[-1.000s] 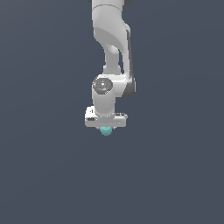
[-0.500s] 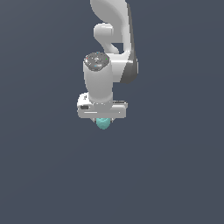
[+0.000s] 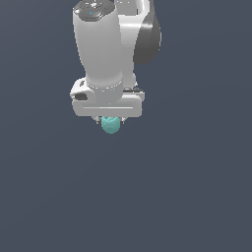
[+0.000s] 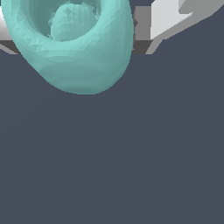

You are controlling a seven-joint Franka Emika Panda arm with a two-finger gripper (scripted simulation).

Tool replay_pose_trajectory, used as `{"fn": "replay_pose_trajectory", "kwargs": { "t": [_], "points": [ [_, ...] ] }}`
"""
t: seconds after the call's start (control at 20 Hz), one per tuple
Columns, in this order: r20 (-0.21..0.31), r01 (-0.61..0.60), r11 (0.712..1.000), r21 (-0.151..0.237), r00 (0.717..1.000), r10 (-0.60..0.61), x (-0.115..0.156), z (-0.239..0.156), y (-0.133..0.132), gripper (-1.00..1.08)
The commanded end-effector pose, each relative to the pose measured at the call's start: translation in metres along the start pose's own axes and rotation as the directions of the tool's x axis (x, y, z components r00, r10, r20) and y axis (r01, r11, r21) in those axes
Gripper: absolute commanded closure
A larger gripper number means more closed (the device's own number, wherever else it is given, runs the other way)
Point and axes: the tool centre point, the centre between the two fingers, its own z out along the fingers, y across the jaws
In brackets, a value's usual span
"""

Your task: Pick up the object and move it to a goal position.

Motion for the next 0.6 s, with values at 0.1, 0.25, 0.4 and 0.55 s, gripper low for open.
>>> {"fn": "replay_pose_trajectory", "kwargs": {
  "t": [0.1,0.25,0.4,0.55],
  "points": [
    [0.001,0.0,1.0,0.0,1.0,0.0,0.007,-0.046,0.005,1.08],
    [0.001,0.0,1.0,0.0,1.0,0.0,0.012,-0.075,0.008,1.08],
    [0.001,0.0,1.0,0.0,1.0,0.0,0.017,-0.1,0.01,1.08],
    [0.001,0.0,1.0,0.0,1.0,0.0,0.021,-0.122,0.013,1.08]
  ]
}}
